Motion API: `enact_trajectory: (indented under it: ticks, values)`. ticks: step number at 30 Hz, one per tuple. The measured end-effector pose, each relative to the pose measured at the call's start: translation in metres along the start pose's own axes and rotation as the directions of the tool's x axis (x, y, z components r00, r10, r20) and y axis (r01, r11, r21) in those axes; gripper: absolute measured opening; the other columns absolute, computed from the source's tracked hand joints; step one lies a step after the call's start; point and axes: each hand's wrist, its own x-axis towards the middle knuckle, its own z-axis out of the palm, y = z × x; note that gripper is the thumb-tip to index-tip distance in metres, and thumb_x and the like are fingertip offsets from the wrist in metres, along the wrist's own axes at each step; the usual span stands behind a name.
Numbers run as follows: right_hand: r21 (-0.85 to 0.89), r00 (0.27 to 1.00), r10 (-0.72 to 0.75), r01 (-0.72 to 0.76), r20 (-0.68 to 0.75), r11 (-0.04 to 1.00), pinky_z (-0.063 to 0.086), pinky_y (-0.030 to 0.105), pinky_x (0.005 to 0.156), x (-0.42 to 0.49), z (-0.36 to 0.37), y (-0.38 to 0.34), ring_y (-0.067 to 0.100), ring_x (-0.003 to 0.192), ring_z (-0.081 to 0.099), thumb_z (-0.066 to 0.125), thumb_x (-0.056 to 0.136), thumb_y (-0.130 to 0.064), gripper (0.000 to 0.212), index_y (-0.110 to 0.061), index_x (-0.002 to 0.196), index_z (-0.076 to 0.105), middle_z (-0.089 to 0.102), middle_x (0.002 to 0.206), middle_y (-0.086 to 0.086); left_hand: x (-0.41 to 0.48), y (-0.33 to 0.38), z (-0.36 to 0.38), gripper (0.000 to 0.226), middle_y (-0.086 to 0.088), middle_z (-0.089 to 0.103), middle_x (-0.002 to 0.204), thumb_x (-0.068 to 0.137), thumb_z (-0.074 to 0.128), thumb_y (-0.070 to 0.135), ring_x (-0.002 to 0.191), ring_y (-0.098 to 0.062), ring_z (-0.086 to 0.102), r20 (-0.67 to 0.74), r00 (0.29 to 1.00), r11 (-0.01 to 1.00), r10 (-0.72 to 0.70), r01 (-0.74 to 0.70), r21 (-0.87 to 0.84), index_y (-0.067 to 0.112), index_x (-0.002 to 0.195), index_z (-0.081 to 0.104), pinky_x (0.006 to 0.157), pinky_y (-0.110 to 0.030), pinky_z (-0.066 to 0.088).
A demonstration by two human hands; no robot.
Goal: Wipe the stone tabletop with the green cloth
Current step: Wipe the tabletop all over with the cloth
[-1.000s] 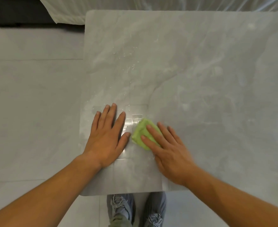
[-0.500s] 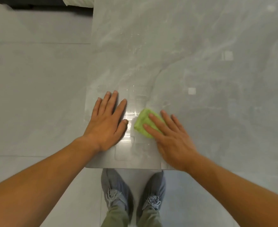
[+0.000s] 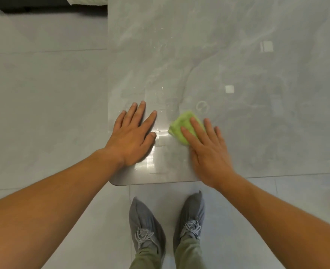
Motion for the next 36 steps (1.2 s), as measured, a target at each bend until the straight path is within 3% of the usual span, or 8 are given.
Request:
enact_trajectory:
  ticks: [4,10,13,16,23,25,31,36]
  values:
    - [0.066,0.971,0.237,-0.235,-0.017,0.970,0.004,0.050,0.123,0.001,0.002,-0.026,0.034,0.153,-0.003,0.033,0.100,-0.035,0.060,-0.032,0.157,0.015,-0.001,0.167,0.000,0.000,-0.004,0.003,0.060,-0.001,-0.023,0.164,0.103,0.014,0.050,0.149,-0.019,-0.026,-0.015,1.000,1.000,0.017,-0.016,0.022,0.035,0.157,-0.006,0.121,-0.041,-0.013]
    - [-0.089,0.994,-0.077,0.084,0.078,0.993,0.009,0.054,0.122,-0.016,0.004,-0.022,0.032,0.153,0.002,0.037,0.103,-0.042,0.058,-0.035,0.157,0.017,0.006,0.167,-0.001,0.002,-0.006,0.002,0.057,-0.006,-0.003,0.167,0.103,0.019,0.045,0.152,-0.026,-0.006,-0.089,0.996,0.999,0.032,-0.030,0.030,0.034,0.158,0.010,0.121,-0.043,0.002]
    - [-0.098,0.995,0.099,-0.099,-0.007,0.990,0.001,0.051,0.122,0.050,-0.011,-0.007,0.031,0.153,0.001,0.026,0.105,-0.042,0.053,-0.037,0.157,0.015,0.005,0.167,-0.003,0.015,-0.011,-0.009,0.057,-0.009,0.010,0.164,0.102,0.024,0.045,0.148,-0.029,0.009,-0.147,0.987,0.997,0.059,-0.051,0.059,0.030,0.156,0.018,0.117,-0.044,0.010]
    - [-0.025,0.952,0.295,-0.297,-0.079,0.954,-0.001,0.051,0.123,0.117,-0.021,-0.011,0.031,0.153,-0.002,0.020,0.106,-0.039,0.051,-0.035,0.157,0.012,0.001,0.167,-0.002,0.041,-0.020,-0.019,0.062,-0.011,-0.007,0.166,0.102,0.024,0.048,0.152,-0.029,-0.009,-0.161,0.986,0.996,0.034,-0.020,0.084,0.028,0.158,0.007,0.122,-0.045,-0.001]
    - [-0.105,0.989,-0.141,0.145,0.047,0.984,0.014,0.055,0.121,0.089,-0.014,-0.006,0.032,0.152,0.009,0.040,0.100,-0.027,0.058,-0.029,0.156,0.025,0.012,0.166,0.001,0.075,-0.034,-0.042,0.065,-0.011,-0.011,0.166,0.101,0.018,0.053,0.152,-0.029,-0.014,-0.108,0.994,0.996,-0.032,0.041,0.085,0.026,0.158,-0.001,0.122,-0.049,-0.007]
    - [-0.108,0.990,-0.123,0.130,0.067,0.986,0.016,0.055,0.120,0.112,-0.025,0.012,0.033,0.152,0.013,0.036,0.100,-0.030,0.056,-0.031,0.155,0.027,0.014,0.166,0.000,0.081,-0.037,-0.051,0.065,-0.011,-0.010,0.166,0.101,0.020,0.052,0.152,-0.029,-0.014,-0.116,0.993,0.997,-0.029,0.038,0.074,0.025,0.158,0.002,0.122,-0.048,-0.008]
    - [-0.041,0.969,0.226,-0.231,-0.097,0.972,0.012,0.052,0.120,0.254,-0.057,0.036,0.040,0.149,0.014,0.031,0.102,-0.028,0.053,-0.027,0.155,0.026,0.013,0.166,0.007,0.142,-0.058,-0.088,0.067,-0.013,-0.012,0.166,0.101,0.023,0.052,0.152,-0.029,-0.017,-0.181,0.980,0.995,-0.087,0.093,0.024,0.021,0.158,0.003,0.123,-0.046,-0.008]
    - [-0.056,0.999,0.007,-0.009,-0.031,0.998,0.015,0.054,0.120,0.256,-0.063,0.046,0.039,0.150,0.016,0.042,0.094,-0.019,0.061,-0.026,0.154,0.030,0.017,0.165,0.006,0.200,-0.068,-0.118,0.070,-0.012,-0.016,0.165,0.101,0.023,0.053,0.151,-0.029,-0.020,-0.186,0.966,0.984,-0.179,0.179,-0.018,0.021,0.158,0.000,0.122,-0.046,-0.009]
